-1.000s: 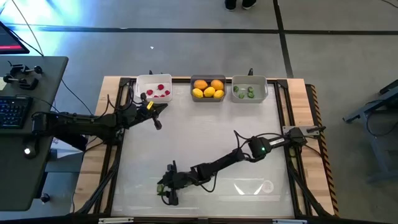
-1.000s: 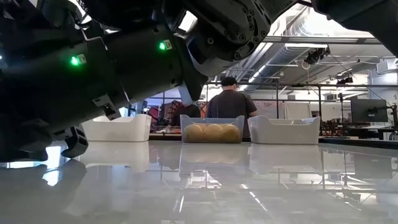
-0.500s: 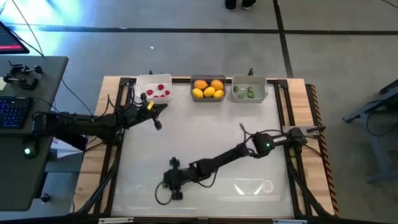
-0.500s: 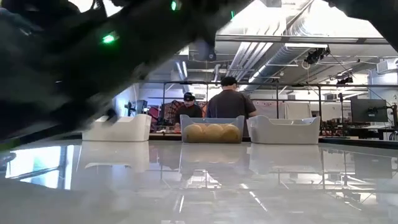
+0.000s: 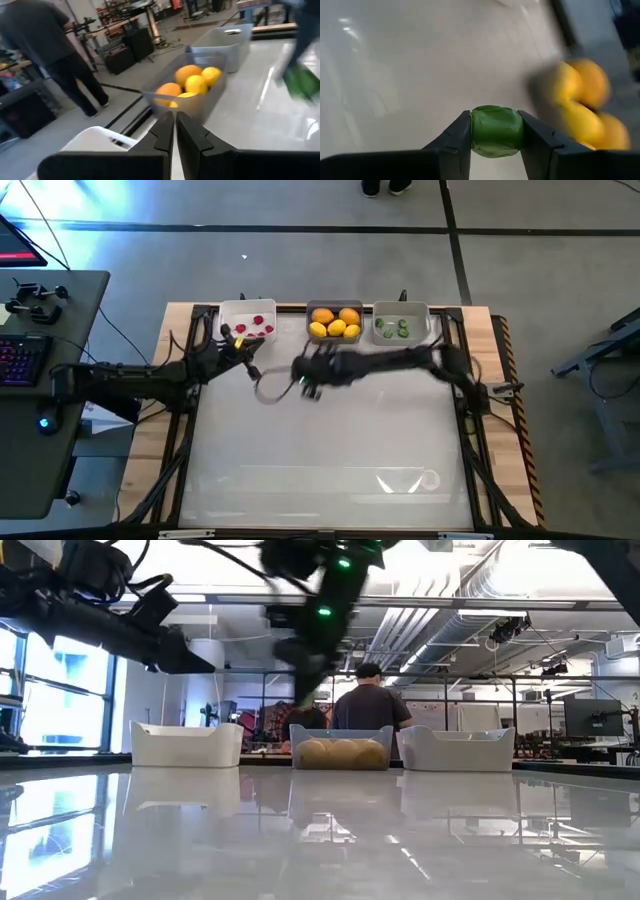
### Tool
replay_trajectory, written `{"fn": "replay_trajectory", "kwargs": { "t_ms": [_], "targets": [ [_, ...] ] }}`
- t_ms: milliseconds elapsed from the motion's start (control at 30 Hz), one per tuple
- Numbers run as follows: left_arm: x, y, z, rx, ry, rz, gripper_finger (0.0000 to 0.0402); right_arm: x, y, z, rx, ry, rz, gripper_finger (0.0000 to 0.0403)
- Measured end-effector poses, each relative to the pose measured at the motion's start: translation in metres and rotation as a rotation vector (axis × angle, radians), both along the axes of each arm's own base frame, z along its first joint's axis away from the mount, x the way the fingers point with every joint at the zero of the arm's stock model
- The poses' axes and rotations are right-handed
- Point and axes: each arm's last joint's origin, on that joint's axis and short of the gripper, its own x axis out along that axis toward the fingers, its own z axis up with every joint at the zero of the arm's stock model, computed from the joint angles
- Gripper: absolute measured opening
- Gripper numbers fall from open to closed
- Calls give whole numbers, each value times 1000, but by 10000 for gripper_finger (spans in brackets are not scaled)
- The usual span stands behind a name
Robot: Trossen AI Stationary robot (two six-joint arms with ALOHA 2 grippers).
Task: Sort produce into baskets
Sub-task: Put the green bell pepper into the gray bin, then return to Home Position
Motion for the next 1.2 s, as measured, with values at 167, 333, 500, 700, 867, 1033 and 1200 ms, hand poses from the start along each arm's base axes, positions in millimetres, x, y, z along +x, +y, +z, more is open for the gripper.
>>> {"fn": "replay_trajectory", "kwargs": {
  "t_ms": [167,333,500,700,867,1033,1200],
  "targets": [
    [-3,8,1,30,14,42,8,-61,-63,20,6,-47,-180,112],
    [-5,13,3,34,-11,41,8,-135,-111,25,32,-180,-450,111],
    [-5,15,5,33,-35,3,7,-191,-147,8,67,-268,-652,111],
    [-7,18,7,43,-58,8,7,-224,-178,-25,156,-278,-754,112],
    [-8,20,9,56,-72,23,7,-237,-189,-30,153,-269,-802,139],
    [-8,20,9,52,-71,23,7,-242,-195,-30,209,-268,-780,192],
    [-8,20,9,34,-83,26,7,-244,-196,-31,198,-221,-723,255]
  ]
}}
